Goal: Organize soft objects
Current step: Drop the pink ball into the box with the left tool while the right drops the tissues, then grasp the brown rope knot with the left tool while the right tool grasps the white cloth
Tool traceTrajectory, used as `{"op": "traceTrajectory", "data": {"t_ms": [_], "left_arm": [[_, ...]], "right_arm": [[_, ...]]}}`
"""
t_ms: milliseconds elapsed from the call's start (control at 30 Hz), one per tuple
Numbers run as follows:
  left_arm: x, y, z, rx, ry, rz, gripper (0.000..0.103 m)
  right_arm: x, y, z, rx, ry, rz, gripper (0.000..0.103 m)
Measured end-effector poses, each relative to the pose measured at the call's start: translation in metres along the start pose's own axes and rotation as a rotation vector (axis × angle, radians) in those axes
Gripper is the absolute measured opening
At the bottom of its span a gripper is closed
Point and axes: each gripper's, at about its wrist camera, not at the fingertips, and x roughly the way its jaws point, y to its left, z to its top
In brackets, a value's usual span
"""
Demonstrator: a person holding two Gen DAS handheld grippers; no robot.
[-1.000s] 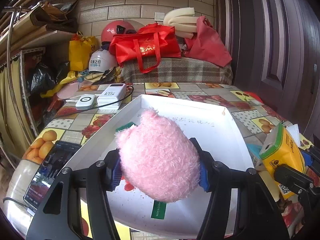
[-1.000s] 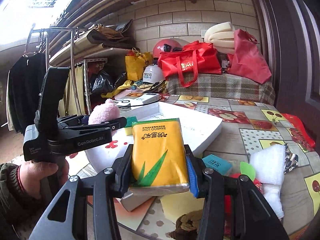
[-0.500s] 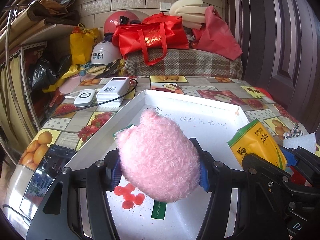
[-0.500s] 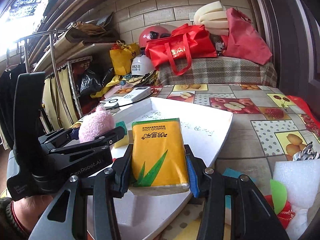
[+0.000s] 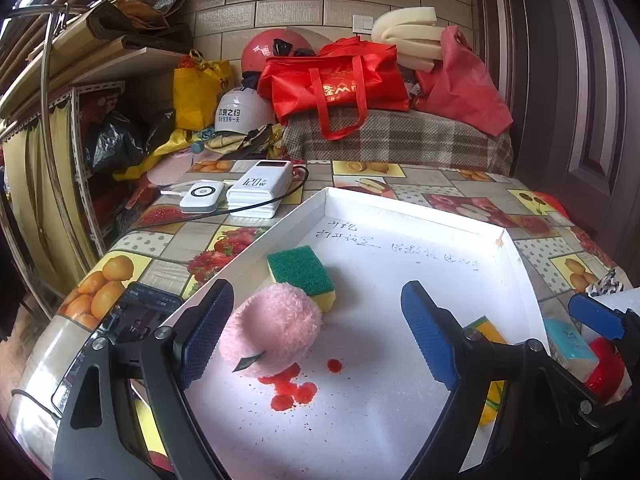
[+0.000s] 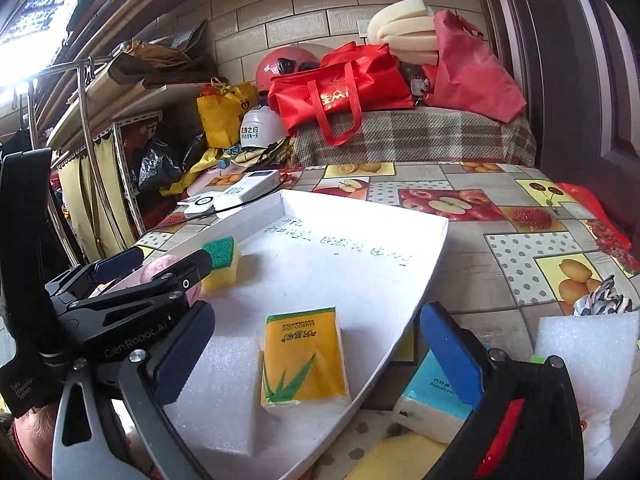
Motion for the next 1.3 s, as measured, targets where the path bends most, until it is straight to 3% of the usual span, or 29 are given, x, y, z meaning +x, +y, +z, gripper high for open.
{"op": "traceTrajectory", "data": {"t_ms": [500, 867, 1000, 1133, 1300], "left_arm": [[-0.008, 0.0, 0.0, -0.002, -0.045, -0.01, 0.087], [-0.028, 0.007, -0.005, -0.034, -0.128, -0.02, 0.087], [-0.038, 0.002, -0.009, -0.012, -0.139, -0.062, 0.087], [-0.047, -0.011, -0.016, 0.02, -0.1, -0.159, 0.087], [-0.062, -0.046, -0.028, 0.131, -0.038, -0.321, 0.087]], "right_arm": [[-0.017, 0.002, -0.001, -0.017, -0.108, -0.011, 0.103], [-0.041, 0.019, -0.011, -0.13, -0.176, -0.002, 0.103], [-0.053, 0.015, -0.017, -0.15, -0.166, 0.032, 0.103], [-0.075, 0.01, -0.028, -0.206, -0.172, 0.03, 0.103], [-0.102, -0.044, -0.033, -0.145, -0.169, -0.121, 0.103]]}}
